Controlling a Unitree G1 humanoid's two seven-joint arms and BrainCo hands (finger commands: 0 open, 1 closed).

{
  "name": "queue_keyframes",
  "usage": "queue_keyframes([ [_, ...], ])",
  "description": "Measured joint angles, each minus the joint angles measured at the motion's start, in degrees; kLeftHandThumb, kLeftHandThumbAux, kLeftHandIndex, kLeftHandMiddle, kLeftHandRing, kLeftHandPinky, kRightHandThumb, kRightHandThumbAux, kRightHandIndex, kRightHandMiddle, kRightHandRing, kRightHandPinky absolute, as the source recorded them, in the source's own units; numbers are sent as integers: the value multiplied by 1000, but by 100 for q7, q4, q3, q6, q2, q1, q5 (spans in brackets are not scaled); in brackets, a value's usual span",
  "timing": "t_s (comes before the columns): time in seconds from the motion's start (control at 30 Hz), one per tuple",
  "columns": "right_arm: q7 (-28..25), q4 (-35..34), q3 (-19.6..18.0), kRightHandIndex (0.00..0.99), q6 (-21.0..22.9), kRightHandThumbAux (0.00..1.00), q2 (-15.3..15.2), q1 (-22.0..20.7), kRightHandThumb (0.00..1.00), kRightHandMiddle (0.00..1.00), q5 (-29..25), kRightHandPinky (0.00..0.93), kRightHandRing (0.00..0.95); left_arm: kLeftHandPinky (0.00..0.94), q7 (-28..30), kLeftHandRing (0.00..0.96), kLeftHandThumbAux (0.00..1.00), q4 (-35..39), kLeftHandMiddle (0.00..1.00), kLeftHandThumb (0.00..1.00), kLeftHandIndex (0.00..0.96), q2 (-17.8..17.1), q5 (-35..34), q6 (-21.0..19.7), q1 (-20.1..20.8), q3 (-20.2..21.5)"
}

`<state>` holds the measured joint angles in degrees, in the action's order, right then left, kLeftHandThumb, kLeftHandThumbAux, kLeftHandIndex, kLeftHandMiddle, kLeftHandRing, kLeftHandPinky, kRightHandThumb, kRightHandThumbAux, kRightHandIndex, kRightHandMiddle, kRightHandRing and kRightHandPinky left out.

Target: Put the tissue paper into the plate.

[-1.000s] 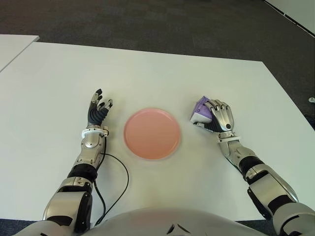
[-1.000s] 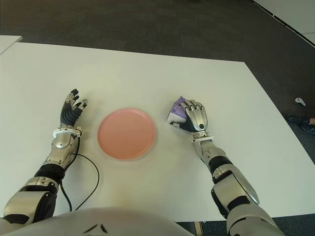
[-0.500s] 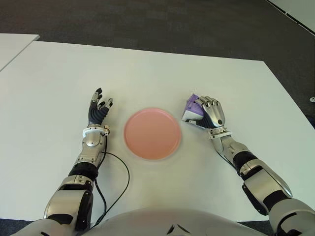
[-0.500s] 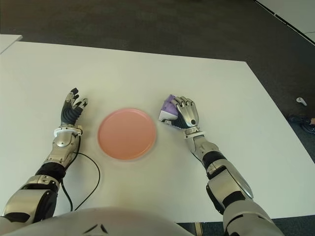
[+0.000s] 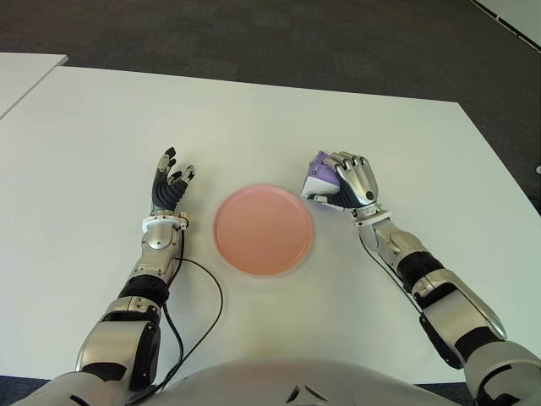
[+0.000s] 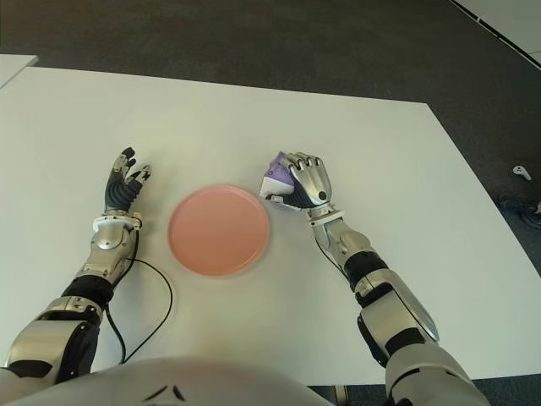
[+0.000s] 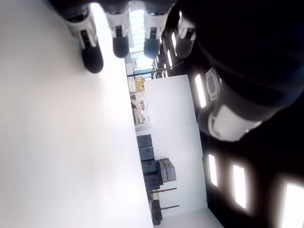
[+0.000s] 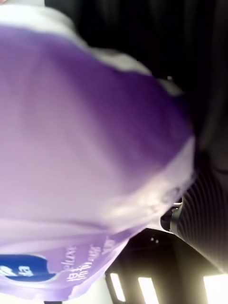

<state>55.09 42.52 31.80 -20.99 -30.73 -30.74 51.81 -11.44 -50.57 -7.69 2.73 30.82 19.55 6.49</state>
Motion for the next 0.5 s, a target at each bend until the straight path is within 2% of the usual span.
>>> queue_keyframes([
  [0.3,-10,-829,-253,441,-7,707,322,-263,751,864,-1,848,864,54,48,17,591,70,20,199,27,12,-69,-122,2,11],
  [0.5,-286,-1516,-283,441,-36,707,580,-111,752,832,-18,826,831,45,49,14,591,125,17,208,26,25,-111,-213,-6,27],
])
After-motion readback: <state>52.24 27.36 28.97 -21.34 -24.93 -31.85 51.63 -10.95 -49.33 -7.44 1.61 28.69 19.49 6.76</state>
